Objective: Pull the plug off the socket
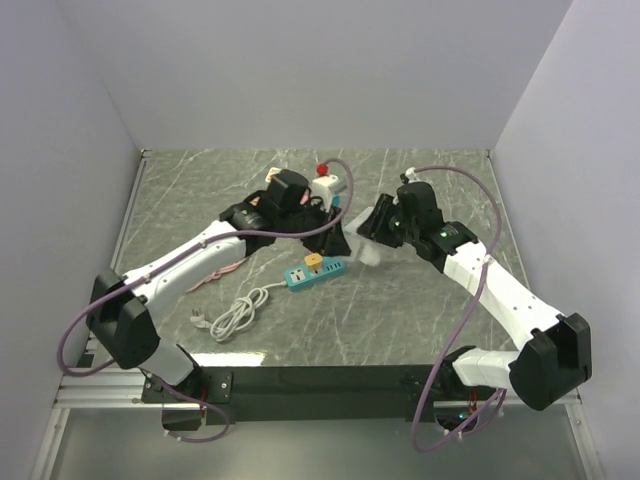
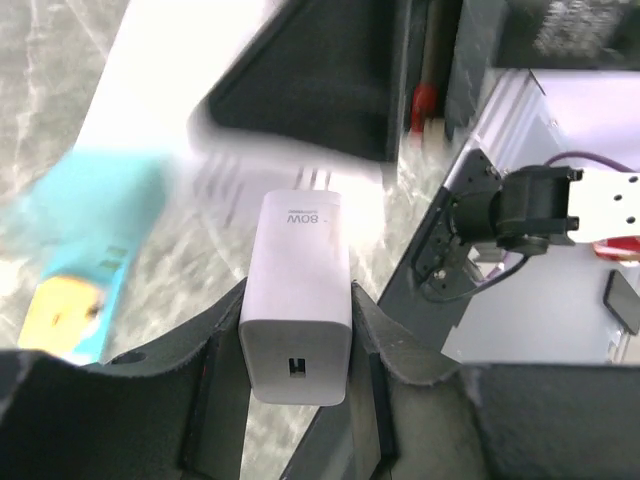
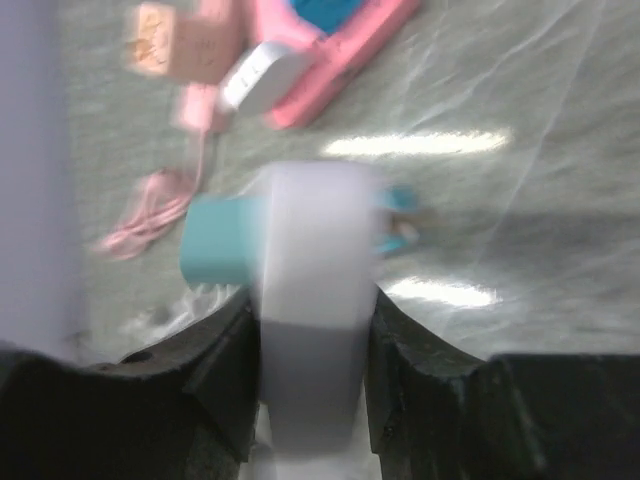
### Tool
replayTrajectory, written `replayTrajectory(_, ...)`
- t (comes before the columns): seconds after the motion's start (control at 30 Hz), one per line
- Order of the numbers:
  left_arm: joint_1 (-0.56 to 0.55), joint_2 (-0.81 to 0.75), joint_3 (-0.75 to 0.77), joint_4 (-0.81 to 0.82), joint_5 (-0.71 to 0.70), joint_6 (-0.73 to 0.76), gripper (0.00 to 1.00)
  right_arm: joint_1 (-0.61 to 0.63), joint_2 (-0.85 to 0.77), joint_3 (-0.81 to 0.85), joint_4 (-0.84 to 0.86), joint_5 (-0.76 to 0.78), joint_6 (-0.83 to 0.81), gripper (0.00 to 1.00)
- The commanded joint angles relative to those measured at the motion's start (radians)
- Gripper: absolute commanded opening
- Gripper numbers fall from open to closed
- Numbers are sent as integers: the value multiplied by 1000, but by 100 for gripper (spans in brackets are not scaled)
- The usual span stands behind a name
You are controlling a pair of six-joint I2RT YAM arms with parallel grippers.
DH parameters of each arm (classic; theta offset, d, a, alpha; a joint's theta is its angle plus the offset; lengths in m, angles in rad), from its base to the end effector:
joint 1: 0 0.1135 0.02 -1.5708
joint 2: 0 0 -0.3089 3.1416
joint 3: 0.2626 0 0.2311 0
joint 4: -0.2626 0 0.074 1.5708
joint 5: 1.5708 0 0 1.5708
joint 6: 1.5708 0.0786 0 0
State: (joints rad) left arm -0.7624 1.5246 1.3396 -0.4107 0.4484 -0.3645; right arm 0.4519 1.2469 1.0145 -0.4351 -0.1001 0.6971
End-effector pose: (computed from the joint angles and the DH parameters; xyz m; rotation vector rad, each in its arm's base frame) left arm 0.2339 -0.2705 0.3587 0.7298 2.2074 -1.0987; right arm 0.2415 0.1259 0.3191 0.2295 2.3266 0.7144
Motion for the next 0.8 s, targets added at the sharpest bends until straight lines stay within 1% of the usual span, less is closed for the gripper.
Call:
replayTrajectory(0.0, 118, -185, 20, 21, 50, 16, 0, -99, 13, -45, -209, 297, -143, 0)
replayTrajectory(0.23, 147, -182, 59, -8, 85, 36, 0, -105, 8, -19, -205, 264, -212, 0)
replayTrajectory(0.3, 152, -179, 75, -22, 32, 33, 0, -105, -3, -19, -200, 258, -214, 0)
replayTrajectory(0.37, 163, -176, 85, -40, -52, 30, 0, -107, -18, -17, -202, 261, -205, 0)
replayTrajectory(0.4, 185, -173, 92, -69, -174, 29, 0, -107, -24, -17, -203, 257, -200, 0)
replayTrajectory(0.43, 205, -162, 111, -89, -230, 26, 0, -114, -29, -14, -208, 252, -188, 0)
replayTrajectory(0.47, 230, -156, 124, -108, -285, 21, 0, -120, -41, -13, -211, 240, -182, 0)
replayTrajectory(0.5, 295, -147, 151, -138, -340, 18, 0, -124, -50, -10, -212, 232, -177, 0)
replayTrajectory(0.53, 329, -130, 165, -148, -359, 16, 0, -124, -61, -2, -218, 226, -168, 0)
replayTrajectory(0.57, 386, -121, 179, -155, -375, 16, 0, -125, -84, -1, -220, 214, -162, 0)
replayTrajectory(0.63, 437, -89, 213, -168, -402, 18, 0, -125, -112, 10, -211, 198, -150, 0)
replayTrajectory(0.67, 468, -77, 219, -162, -402, 15, 0, -127, -136, 10, -205, 182, -142, 0)
replayTrajectory(0.7, 545, -46, 214, -151, -393, -7, 0, -127, -145, 13, -199, 174, -137, 0)
replayTrajectory(0.77, 645, -6, 191, -74, -308, -46, 0, -133, -158, 33, -192, 159, -123, 0)
